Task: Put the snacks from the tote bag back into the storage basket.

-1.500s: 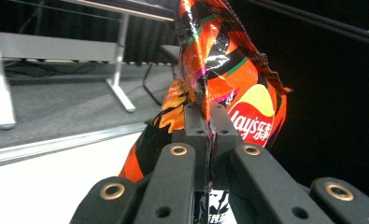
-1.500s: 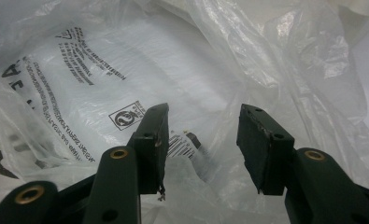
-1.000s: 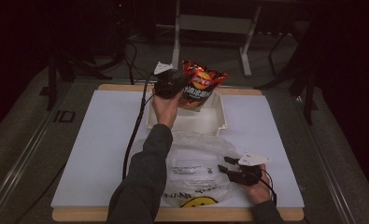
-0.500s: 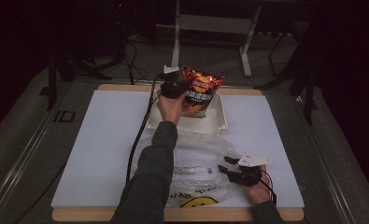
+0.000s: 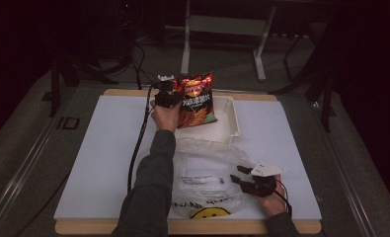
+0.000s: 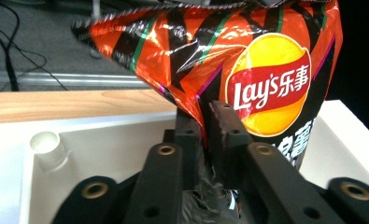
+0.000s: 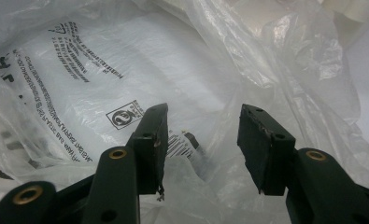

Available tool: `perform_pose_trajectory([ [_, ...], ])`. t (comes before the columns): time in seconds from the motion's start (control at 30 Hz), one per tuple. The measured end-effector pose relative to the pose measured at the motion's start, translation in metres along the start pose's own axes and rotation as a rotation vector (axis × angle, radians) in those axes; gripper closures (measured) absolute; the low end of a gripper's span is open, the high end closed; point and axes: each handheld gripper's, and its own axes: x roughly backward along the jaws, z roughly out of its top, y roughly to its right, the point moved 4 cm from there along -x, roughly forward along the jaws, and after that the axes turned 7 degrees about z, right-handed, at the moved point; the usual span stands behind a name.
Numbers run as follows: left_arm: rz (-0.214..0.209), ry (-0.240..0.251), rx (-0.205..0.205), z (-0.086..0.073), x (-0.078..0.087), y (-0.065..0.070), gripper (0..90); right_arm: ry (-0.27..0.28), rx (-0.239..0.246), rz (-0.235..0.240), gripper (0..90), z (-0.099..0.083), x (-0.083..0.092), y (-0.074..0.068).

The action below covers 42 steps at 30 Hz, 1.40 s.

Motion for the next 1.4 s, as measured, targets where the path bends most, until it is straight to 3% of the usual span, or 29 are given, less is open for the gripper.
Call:
perform_pose_trajectory([
  [0.1,-0.017,-0.031,-0.037,-0.005,-0.005,0.003,74.8,0.0,0.001,-0.002,52.7,0.0,0.0,0.0],
  [0.23,0.0,-0.05,-0.112,-0.01,-0.006,0.008,66.0,-0.001,0.003,-0.003,52.6,0.0,0.0,0.0],
  [0.3,0.003,-0.058,-0.125,-0.01,-0.004,0.007,58.1,-0.004,0.005,-0.003,52.6,0.0,0.0,0.0],
  [0.37,0.007,-0.067,-0.13,-0.01,-0.002,0.004,55.9,-0.004,0.004,-0.004,52.6,0.0,0.0,0.0],
  [0.6,-0.004,-0.024,-0.217,-0.007,0.018,0.002,39.1,-0.009,0.002,-0.003,52.4,0.0,-0.001,0.0],
  [0.7,-0.01,-0.025,-0.245,-0.011,0.023,0.002,39.5,-0.011,0.006,-0.004,52.3,0.0,-0.001,-0.001],
  [0.8,0.028,-0.083,-0.307,-0.024,0.02,0.0,45.2,-0.012,0.007,-0.005,52.3,0.0,-0.001,-0.001],
  [0.87,0.032,-0.105,-0.315,-0.028,0.018,-0.001,49.0,-0.013,0.009,-0.007,52.2,0.0,-0.001,-0.001],
  [0.93,0.061,-0.135,-0.332,-0.032,0.013,-0.004,49.9,-0.014,0.01,-0.008,52.3,0.0,-0.001,-0.001],
  [1.13,0.087,-0.144,-0.332,-0.032,0.006,-0.005,52.7,-0.017,0.009,-0.007,52.1,0.0,-0.002,-0.001],
  [1.27,0.126,-0.155,-0.312,-0.032,0.003,-0.01,52.7,-0.015,0.01,-0.007,52.0,0.0,-0.001,-0.001],
  [1.4,0.121,-0.156,-0.314,-0.033,0.004,-0.011,52.3,-0.015,0.01,-0.006,51.9,0.0,-0.001,-0.001],
])
